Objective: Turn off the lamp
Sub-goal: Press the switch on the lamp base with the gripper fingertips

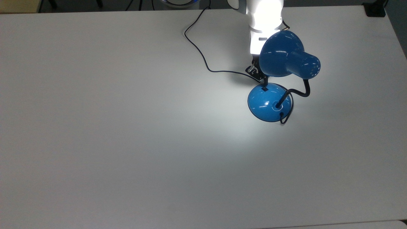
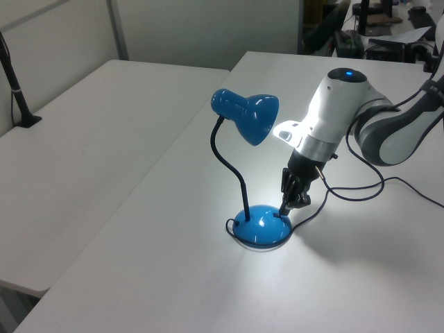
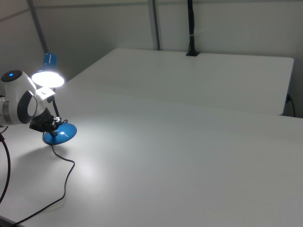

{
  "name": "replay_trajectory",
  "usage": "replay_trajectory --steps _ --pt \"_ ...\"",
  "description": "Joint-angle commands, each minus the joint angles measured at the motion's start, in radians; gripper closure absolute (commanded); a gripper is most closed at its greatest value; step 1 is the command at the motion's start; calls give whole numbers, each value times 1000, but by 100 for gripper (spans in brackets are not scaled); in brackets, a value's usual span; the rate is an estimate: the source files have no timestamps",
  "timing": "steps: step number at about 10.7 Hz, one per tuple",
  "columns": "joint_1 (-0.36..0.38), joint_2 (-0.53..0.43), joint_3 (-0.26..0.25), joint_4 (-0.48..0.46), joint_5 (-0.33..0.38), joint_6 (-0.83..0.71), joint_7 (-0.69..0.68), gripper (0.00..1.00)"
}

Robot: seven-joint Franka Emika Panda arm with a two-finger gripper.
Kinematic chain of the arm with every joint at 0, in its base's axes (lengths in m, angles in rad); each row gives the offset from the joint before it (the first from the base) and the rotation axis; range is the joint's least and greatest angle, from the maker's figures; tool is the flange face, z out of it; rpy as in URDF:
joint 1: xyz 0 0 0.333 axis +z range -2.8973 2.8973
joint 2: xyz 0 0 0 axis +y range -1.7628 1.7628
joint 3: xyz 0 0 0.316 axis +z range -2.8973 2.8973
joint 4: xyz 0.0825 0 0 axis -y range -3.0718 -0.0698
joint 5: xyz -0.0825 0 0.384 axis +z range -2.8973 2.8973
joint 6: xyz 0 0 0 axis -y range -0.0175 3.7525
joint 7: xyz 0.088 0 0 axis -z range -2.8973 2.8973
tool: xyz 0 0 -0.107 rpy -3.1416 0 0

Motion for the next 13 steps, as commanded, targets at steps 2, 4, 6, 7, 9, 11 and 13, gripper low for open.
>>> replay_trajectory --steps 2,4,6,7,9,11,13 --pt "-5 25 1 8 0 18 12 100" --pt "-7 42 1 8 0 17 12 100" --pt "-8 59 1 8 0 17 12 100" --pt "-10 60 1 8 0 9 15 100" --pt "-16 16 0 8 2 -94 35 99" --pt "-45 -48 -2 16 2 -274 55 98" --pt "-108 -107 -7 38 0 -442 56 98"
